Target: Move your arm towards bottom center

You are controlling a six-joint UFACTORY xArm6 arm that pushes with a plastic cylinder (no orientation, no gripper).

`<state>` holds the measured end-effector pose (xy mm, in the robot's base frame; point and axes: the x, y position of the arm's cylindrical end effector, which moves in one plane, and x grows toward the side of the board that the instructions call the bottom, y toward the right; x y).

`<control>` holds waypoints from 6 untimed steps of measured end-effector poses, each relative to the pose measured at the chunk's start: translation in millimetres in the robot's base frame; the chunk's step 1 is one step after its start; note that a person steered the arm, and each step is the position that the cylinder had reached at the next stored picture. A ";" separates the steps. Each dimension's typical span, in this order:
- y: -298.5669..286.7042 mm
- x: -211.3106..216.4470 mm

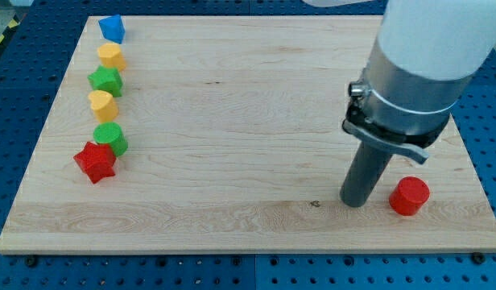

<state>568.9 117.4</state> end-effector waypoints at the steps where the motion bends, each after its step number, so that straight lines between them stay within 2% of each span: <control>1: -15.6 7.3; 3: -13.9 8.2; 6: -101.7 44.9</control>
